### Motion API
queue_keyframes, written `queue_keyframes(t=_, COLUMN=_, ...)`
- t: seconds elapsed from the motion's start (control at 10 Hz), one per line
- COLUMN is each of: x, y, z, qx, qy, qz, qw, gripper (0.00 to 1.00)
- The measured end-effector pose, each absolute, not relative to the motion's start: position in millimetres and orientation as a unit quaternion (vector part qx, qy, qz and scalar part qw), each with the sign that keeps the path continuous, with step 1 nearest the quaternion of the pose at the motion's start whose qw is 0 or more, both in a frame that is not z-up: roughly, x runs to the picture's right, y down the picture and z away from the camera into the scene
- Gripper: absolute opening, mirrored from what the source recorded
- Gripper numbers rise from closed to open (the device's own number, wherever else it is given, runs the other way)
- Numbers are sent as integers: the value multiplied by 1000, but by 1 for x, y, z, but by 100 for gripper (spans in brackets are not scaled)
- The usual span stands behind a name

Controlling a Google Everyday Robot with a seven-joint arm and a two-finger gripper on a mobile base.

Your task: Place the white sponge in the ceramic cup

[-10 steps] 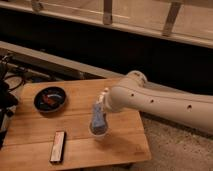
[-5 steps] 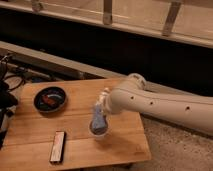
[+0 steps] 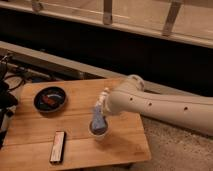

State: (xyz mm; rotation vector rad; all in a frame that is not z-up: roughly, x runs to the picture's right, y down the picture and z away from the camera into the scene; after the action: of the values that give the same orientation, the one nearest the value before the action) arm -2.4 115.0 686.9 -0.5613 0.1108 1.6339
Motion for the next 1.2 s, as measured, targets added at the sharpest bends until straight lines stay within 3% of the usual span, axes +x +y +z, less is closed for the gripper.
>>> queue_keyframes(t=1.2, x=-9, y=116, z=688, qx=-251, qy=43, qz=713, qw=653, gripper=0)
